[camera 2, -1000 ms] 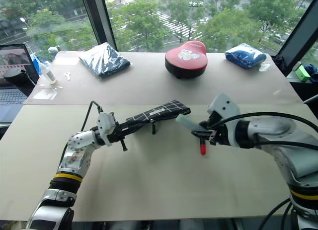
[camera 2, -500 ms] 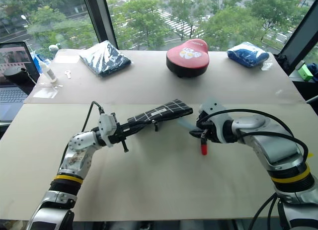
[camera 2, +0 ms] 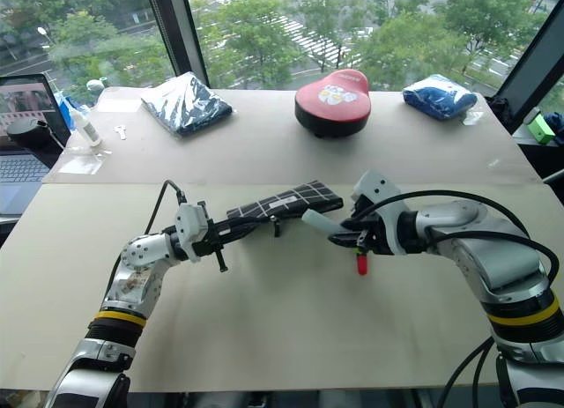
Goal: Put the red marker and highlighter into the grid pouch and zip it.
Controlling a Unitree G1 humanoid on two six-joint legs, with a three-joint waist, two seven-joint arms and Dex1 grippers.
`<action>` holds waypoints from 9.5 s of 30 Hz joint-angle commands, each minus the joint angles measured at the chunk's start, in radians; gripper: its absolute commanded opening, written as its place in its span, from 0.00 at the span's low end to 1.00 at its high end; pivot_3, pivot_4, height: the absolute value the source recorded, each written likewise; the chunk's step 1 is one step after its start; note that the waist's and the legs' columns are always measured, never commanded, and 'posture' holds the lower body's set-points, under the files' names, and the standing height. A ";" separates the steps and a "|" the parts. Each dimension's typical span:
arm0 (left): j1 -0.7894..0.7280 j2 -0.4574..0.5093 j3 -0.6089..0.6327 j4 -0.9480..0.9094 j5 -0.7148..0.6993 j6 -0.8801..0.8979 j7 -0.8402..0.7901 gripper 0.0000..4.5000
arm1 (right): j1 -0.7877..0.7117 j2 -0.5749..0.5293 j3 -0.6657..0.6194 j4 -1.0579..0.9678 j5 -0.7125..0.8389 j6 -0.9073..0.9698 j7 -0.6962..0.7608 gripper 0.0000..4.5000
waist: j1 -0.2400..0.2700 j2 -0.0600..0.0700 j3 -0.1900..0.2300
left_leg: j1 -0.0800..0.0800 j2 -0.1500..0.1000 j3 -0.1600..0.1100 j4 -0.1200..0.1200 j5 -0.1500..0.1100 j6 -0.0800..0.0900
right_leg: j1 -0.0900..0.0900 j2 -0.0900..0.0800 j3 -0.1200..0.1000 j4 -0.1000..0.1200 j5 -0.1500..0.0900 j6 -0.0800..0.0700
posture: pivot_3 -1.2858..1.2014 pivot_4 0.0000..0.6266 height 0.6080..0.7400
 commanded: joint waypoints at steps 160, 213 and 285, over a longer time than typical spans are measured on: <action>-0.021 0.016 -0.022 -0.108 -0.040 0.121 -0.035 0.00 | 0.243 -0.114 -0.063 -0.109 -0.397 -0.751 -0.057 0.10 | -0.004 0.000 0.000 | 0.007 0.000 0.001 0.004 -0.003 0.005 | 0.005 0.003 0.002 0.009 -0.001 0.000 | 0.52 0.24 1.00; -0.022 0.016 -0.016 -0.111 -0.042 0.119 -0.044 0.00 | 0.087 0.062 -0.209 0.127 -0.020 -0.528 0.146 0.73 | 0.005 -0.001 0.000 | 0.003 0.001 0.000 0.003 0.001 -0.001 | 0.000 0.003 0.002 0.012 -0.001 -0.001 | 0.52 0.24 1.00; -0.046 -0.007 -0.021 -0.060 -0.029 0.089 -0.050 0.00 | 0.119 0.215 -0.097 0.033 -0.071 -0.182 -0.135 0.01 | -0.001 -0.001 0.000 | 0.002 -0.001 0.000 0.006 -0.001 0.002 | -0.001 0.002 0.002 0.013 0.000 -0.001 | 0.52 0.24 1.00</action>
